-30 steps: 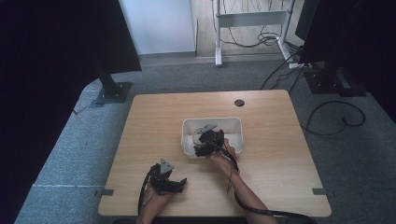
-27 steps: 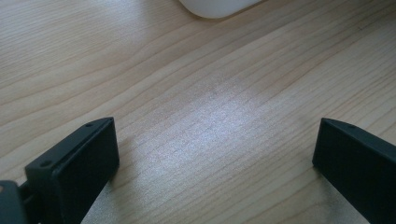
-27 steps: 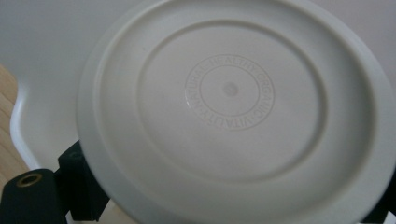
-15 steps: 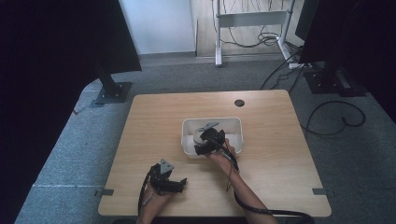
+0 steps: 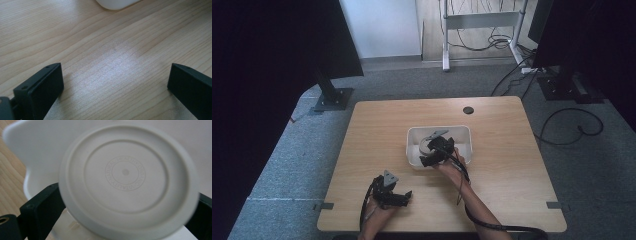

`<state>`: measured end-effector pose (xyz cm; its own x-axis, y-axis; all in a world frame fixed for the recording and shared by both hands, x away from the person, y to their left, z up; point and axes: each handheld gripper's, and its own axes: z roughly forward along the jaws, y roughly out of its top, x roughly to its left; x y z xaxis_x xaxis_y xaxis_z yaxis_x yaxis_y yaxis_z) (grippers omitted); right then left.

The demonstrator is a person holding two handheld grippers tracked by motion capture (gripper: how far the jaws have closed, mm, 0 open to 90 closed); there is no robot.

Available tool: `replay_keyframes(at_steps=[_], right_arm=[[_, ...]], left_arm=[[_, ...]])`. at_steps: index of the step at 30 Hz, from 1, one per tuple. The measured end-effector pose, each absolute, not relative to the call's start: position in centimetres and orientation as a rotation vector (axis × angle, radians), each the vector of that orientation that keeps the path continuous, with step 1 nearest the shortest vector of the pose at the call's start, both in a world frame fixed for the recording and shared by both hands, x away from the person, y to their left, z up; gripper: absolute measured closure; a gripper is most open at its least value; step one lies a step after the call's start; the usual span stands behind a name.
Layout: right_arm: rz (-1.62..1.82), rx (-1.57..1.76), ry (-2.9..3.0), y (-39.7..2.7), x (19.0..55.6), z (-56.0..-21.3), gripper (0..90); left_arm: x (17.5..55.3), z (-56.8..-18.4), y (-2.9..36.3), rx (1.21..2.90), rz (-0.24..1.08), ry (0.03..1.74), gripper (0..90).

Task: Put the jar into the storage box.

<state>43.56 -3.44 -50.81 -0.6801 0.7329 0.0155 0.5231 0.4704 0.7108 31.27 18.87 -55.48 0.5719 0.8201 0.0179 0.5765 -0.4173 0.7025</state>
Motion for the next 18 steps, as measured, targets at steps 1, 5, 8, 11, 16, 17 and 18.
replay_keyframes(at_steps=[1,5,8,11,16,17,18], right_arm=[[1.033,1.044,2.426,-3.6,43.4,-50.4,3.0],[1.035,1.006,2.42,-3.8,43.0,-49.8,3.1],[1.031,0.989,2.416,-3.9,42.8,-49.5,3.1],[1.033,0.978,2.415,-4.2,42.7,-49.4,3.3],[1.039,0.972,2.407,-4.7,42.5,-49.2,3.7],[1.04,0.975,2.405,-4.8,42.4,-49.1,3.7],[1.04,0.968,2.406,-4.9,42.3,-49.1,3.8]], left_arm=[[31.3,-55.5,18.9,2.146,0.478,1.11,0.1],[31.3,-55.5,18.9,2.146,0.478,1.11,0.1],[31.3,-55.5,18.9,2.146,0.478,1.11,0.1],[31.3,-55.5,18.9,2.146,0.478,1.11,0.1],[31.3,-55.5,18.9,2.147,0.478,1.109,0.1],[31.3,-55.5,18.9,2.146,0.478,1.11,0.1],[31.3,-55.5,18.9,2.146,0.478,1.109,0.1]])
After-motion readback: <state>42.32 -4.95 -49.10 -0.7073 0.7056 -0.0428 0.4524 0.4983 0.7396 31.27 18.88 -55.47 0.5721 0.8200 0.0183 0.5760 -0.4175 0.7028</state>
